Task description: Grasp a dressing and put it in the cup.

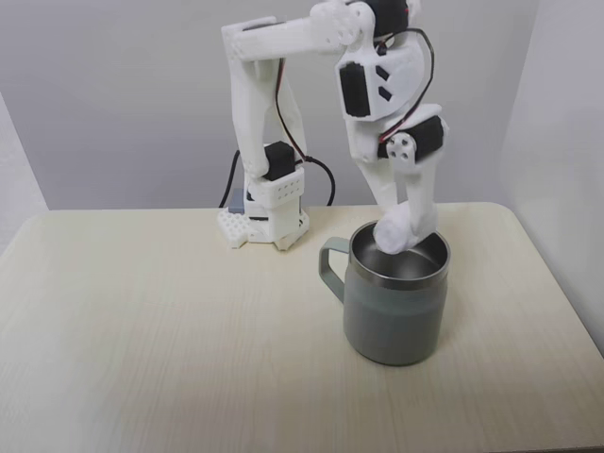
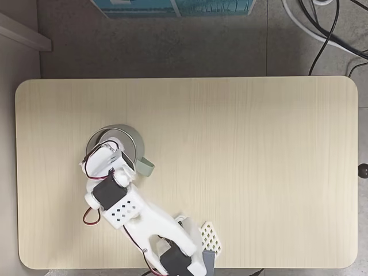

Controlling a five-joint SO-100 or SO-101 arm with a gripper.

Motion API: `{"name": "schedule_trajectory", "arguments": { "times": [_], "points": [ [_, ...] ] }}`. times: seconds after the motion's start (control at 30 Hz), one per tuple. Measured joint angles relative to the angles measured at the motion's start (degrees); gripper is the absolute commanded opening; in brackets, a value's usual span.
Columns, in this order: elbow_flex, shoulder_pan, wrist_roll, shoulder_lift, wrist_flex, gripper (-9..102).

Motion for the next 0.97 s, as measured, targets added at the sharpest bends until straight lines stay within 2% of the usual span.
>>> {"name": "schedule_trajectory", "arguments": {
  "times": [0.97],
  "points": [
    [-1.23, -3.78, -0.88, -0.35, 2.02, 21]
  ]
}}
